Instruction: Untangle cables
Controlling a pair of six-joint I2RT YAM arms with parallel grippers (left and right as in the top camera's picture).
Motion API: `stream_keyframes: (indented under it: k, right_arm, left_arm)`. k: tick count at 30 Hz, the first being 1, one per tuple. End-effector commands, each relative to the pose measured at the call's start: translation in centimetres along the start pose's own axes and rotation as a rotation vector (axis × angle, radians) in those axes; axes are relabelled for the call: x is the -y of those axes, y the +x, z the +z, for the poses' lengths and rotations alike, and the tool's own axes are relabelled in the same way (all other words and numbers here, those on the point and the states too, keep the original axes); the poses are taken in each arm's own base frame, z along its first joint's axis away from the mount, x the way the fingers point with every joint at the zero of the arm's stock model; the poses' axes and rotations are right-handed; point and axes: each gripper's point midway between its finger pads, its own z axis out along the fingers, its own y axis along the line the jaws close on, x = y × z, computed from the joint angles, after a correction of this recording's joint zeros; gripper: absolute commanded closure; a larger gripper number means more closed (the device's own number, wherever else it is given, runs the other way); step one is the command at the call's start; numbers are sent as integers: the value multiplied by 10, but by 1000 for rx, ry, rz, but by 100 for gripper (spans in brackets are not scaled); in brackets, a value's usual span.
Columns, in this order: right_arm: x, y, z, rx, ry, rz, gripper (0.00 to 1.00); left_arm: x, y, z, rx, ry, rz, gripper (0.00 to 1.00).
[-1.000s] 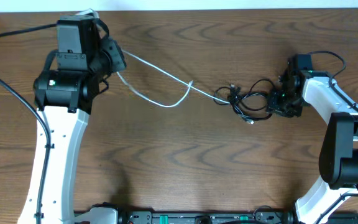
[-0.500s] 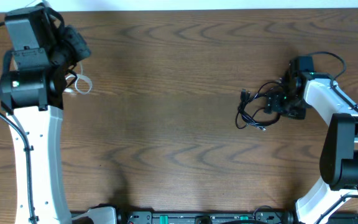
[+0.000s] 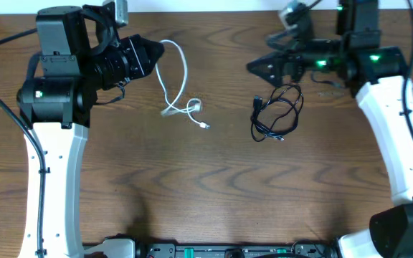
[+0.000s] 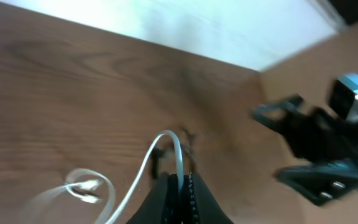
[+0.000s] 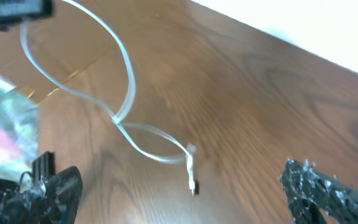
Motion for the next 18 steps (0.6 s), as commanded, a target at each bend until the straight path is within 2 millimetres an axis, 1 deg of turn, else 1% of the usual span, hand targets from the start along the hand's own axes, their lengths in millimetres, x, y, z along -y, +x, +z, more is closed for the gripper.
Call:
stream_keyframes:
  k: [1,3,7,8,10,11,12,13,14,15,16,18]
  right_arm:
    - [-39,-12,26,27,-127,-138,4]
    - [-55,-19,38,48,-162,-198,7]
    - [-78,-17,53,35,-217,-226,11]
    - [-81,-15,59,26,-219,-228,16]
    - [-78,-13,66,7,-174,-193,28]
    - [-75,-12,68,2,-147,-177,44]
    - [-66,-12,68,-6,-96,-139,99]
    - [-44,-11,67,-16,17,-67,99]
    - [-30,-11,65,-14,95,-21,99]
    - [-21,-11,63,-13,142,2,99]
    - [-8,-13,59,-4,209,34,99]
    - [2,-24,50,41,257,62,99]
  left_arm:
    - [43,15,-9,-86,240,64,93]
    - [54,24,-11,-131,325,92,93]
    - [62,33,-7,-198,430,56,93]
    - [65,36,-2,-226,463,43,92]
    - [66,44,11,-271,482,26,93]
    - [69,49,17,-295,490,23,93]
    - [66,51,25,-307,476,20,92]
    - [51,48,33,-286,389,23,92]
    - [39,45,39,-266,309,26,88]
    - [33,43,41,-257,275,27,83]
    - [25,41,44,-244,225,31,70]
    - [18,40,45,-232,184,35,54]
